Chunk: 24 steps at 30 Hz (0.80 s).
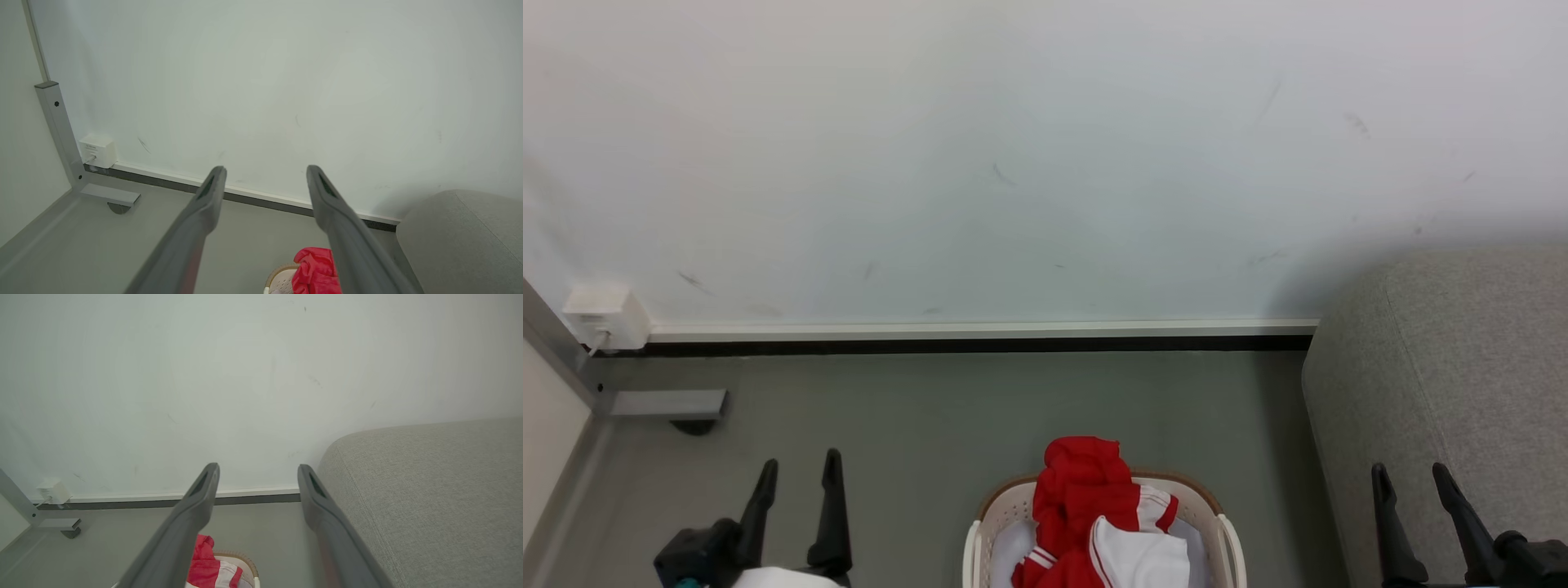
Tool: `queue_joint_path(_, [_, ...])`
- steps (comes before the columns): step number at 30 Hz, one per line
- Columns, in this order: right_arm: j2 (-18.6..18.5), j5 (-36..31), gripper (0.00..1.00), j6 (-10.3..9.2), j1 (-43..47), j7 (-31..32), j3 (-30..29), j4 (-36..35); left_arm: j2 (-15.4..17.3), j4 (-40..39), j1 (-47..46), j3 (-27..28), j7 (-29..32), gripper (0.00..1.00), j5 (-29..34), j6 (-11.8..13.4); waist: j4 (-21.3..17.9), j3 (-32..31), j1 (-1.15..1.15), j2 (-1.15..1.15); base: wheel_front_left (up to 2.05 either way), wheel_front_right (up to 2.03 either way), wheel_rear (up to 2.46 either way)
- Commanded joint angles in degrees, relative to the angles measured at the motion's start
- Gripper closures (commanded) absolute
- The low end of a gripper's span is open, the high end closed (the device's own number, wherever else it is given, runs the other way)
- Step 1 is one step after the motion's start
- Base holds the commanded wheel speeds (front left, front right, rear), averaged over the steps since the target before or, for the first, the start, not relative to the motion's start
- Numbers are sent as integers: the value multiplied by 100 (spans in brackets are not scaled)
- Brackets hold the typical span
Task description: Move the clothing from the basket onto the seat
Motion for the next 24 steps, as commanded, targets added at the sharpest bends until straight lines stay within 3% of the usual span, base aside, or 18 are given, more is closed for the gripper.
queue_joint_path(1, [-25, -157, 0, -9, 17, -58, -17, -18, 74, -57, 36, 6, -55, 0, 221, 28, -9, -2, 0, 0, 0, 0, 0])
queue_joint_path(15, [-3, -492, 0, -10, 17, -215, -36, -36, 134, 20, 126, 4, -229, 0, 845, 86, -29, -13, 0, 0, 0, 0, 0])
queue_joint_path(24, [-56, -618, 0, -11, 45, -325, 121, 75, 56, 213, 134, 95, -324, 0, 1017, -133, -13, -31, 0, 0, 0, 0, 0])
